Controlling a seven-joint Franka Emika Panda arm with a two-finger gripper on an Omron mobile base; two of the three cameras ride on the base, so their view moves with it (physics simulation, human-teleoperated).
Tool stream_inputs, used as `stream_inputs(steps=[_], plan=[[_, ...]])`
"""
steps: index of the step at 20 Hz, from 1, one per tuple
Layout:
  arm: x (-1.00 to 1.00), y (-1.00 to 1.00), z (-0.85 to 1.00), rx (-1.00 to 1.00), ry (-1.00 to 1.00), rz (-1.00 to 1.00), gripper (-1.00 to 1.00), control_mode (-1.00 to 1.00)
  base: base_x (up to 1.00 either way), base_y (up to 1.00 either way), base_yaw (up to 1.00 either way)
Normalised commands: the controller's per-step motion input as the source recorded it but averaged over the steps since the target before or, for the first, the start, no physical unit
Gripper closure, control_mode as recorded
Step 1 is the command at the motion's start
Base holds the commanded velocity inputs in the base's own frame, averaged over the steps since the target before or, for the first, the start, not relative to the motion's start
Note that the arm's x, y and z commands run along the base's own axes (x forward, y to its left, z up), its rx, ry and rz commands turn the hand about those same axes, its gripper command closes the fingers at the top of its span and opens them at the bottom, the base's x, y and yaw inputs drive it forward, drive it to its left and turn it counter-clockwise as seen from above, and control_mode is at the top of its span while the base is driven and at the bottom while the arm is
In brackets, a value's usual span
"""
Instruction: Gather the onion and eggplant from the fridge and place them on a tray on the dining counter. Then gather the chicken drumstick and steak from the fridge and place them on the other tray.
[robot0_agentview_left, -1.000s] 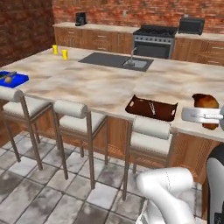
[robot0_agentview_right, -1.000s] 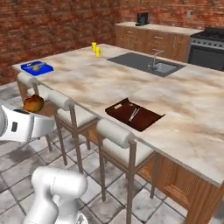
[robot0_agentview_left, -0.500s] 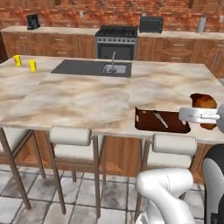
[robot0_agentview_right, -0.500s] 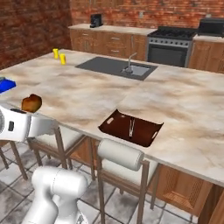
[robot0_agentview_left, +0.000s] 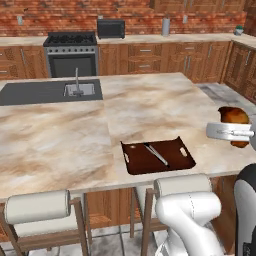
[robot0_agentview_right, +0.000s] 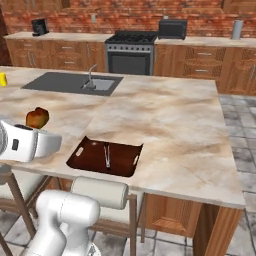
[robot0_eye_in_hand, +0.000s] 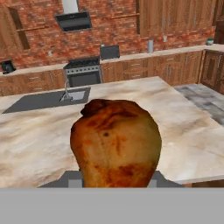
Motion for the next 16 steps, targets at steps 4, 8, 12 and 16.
stream_inputs(steps=[4, 8, 12, 16], plan=[[0.25, 0.08, -0.01, -0.01, 0.02, -0.07, 1.0, -1.0, 0.73, 0.09, -0.29], [0.89, 0.43, -0.27, -0.15, 0.17, -0.18, 1.0, -1.0, 0.0, 0.0, 0.0], [0.94, 0.42, -0.7, -0.11, 0.35, -0.05, 1.0, -1.0, 0.0, 0.0, 0.0], [0.99, 0.32, -0.74, 0.0, 0.33, 0.0, 1.0, -1.0, 0.0, 0.0, 0.0]])
